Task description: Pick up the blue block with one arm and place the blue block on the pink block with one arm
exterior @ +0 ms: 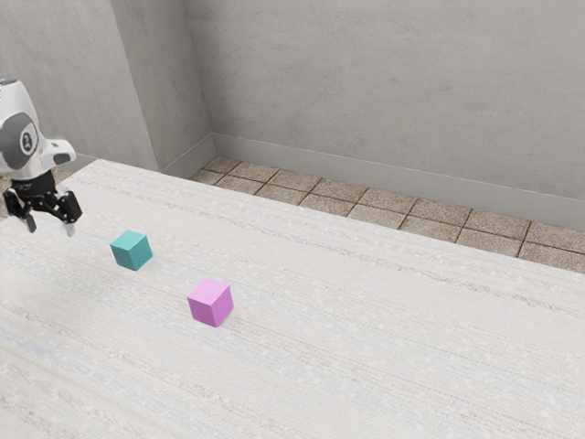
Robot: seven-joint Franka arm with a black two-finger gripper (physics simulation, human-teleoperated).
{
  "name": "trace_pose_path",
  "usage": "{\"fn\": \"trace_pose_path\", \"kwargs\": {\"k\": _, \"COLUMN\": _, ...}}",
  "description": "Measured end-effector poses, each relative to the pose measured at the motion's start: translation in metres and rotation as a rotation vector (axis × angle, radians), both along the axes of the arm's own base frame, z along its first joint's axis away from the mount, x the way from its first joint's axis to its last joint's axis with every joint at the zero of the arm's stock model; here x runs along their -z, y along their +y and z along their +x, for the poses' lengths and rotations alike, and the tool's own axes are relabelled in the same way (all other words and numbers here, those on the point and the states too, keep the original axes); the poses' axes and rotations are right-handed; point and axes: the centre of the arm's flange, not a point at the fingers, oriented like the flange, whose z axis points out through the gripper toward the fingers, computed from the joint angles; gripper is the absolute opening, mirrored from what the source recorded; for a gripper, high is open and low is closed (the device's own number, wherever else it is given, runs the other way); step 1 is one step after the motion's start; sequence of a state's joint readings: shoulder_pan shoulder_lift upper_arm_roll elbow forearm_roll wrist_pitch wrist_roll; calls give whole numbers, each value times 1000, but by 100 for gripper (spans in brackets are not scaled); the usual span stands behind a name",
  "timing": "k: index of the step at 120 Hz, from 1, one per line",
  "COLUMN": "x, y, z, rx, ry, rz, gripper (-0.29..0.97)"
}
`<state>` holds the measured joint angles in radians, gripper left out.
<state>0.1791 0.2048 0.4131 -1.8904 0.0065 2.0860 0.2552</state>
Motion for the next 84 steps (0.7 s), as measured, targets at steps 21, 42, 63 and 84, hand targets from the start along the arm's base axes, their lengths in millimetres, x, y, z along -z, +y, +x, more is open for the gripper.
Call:
{"fn": "trace_pose_path", "kwargs": {"k": 21, "x": 51, "y": -8, "z": 36, "rx": 103, "ry": -38, "rz": -91, "gripper": 68}}
{"fn": "trace_pose_path", "kwargs": {"k": 42, "x": 79, "y": -17, "z": 51, "rx": 210, "ry": -49, "rz": -123, "gripper": 68}}
{"fn": "trace_pose_path", "kwargs": {"k": 63, "x": 91, "y": -26, "z": 61, "rx": 303, "ry": -54, "rz": -131, "gripper": 68}}
{"fn": "trace_pose_path", "kwargs": {"k": 84, "x": 89, "y": -14, "z": 87, "rx": 358, "ry": -88, "rz": -100, "gripper": 68}}
